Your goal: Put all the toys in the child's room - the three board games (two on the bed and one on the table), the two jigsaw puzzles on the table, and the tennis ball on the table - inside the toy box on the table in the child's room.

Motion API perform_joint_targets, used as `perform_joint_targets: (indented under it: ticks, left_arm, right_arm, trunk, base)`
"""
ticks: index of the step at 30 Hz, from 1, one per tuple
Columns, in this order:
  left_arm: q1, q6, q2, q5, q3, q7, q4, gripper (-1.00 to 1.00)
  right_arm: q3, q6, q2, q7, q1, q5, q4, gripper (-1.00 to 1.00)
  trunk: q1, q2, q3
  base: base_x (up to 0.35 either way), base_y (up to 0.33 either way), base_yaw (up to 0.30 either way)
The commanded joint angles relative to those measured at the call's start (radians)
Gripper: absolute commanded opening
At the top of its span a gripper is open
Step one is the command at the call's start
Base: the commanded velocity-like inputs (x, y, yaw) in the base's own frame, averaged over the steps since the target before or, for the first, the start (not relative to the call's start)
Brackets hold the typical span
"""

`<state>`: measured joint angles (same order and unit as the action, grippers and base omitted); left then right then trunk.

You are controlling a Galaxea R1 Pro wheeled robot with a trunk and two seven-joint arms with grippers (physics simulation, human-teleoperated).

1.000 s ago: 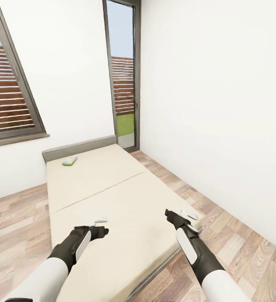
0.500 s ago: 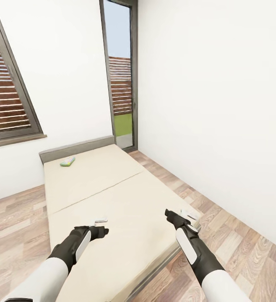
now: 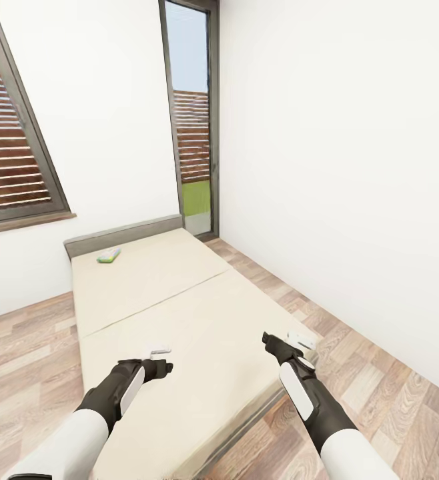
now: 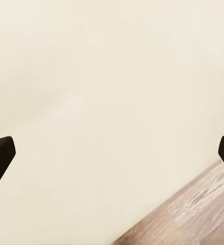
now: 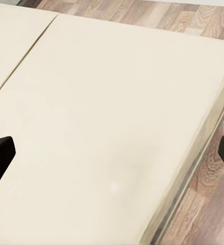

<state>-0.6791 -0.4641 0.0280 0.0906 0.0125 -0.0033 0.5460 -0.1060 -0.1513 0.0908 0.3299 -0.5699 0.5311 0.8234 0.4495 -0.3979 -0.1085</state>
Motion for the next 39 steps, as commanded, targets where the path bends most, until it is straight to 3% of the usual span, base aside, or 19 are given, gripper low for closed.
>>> perform_joint_targets:
  ticks: [1, 22, 39]
  left_arm:
    - [0.0, -0.006, 0.0, 0.009, 0.001, 0.002, 0.002, 1.0]
    - [0.0, -0.005, 0.0, 0.009, 0.001, 0.002, 0.002, 1.0]
    - [0.0, -0.005, 0.0, 0.009, 0.001, 0.002, 0.002, 1.0]
  right_arm:
    - [-0.003, -0.004, -0.001, 0.008, -0.001, 0.006, 0.002, 1.0]
    - [-0.003, -0.004, -0.001, 0.008, -0.001, 0.008, 0.002, 1.0]
    - [-0.003, -0.004, 0.0, 0.008, -0.001, 0.009, 0.002, 1.0]
  trunk:
    - [0.0, -0.002, -0.002]
    - [0.0, -0.002, -0.001]
    - [0.0, -0.002, 0.023]
  base:
    - [-0.041, 0.0, 0.0]
    - [-0.019, 0.002, 0.0]
    - [-0.017, 0.007, 0.0]
